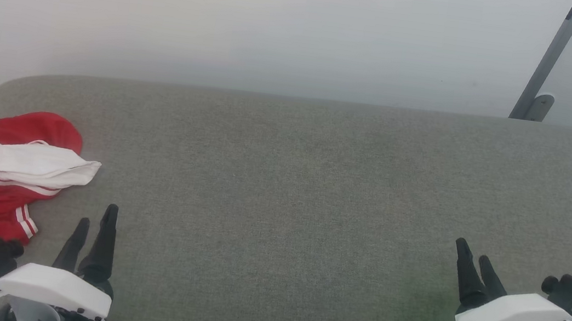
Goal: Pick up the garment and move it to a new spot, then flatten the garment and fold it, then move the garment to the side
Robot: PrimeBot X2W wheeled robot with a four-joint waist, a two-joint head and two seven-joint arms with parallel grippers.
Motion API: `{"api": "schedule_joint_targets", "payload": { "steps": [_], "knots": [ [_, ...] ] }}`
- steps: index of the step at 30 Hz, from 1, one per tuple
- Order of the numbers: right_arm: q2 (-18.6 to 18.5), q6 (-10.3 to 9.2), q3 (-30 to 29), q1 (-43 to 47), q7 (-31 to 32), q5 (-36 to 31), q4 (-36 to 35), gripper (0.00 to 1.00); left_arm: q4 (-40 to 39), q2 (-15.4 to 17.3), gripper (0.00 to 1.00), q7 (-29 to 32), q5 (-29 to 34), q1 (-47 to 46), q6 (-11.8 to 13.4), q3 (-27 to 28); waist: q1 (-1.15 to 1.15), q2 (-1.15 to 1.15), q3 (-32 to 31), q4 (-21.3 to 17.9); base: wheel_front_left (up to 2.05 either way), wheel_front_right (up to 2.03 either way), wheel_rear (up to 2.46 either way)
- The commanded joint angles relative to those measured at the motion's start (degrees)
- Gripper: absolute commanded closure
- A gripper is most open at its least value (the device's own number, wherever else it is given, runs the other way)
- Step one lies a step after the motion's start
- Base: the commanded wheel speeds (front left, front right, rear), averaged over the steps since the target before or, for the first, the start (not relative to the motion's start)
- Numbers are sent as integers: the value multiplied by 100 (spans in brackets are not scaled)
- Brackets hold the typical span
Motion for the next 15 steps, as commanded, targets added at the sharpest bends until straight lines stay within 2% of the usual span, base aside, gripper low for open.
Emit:
{"api": "schedule_joint_targets", "payload": {
  "steps": [1, 15],
  "knots": [
    [12, 3, -25, -133, -44, -261, -72, 0, -52, 83, 0, -65, 260, -79, -7, -13, 0, 0, -5, -1, 0, 0, 0],
    [82, 3, -168, -82, -49, -1333, -243, 0, -79, 103, 0, -300, 1241, -32, -207, 167, 0, 0, -43, -23, 0, 0, 0]
  ]
}}
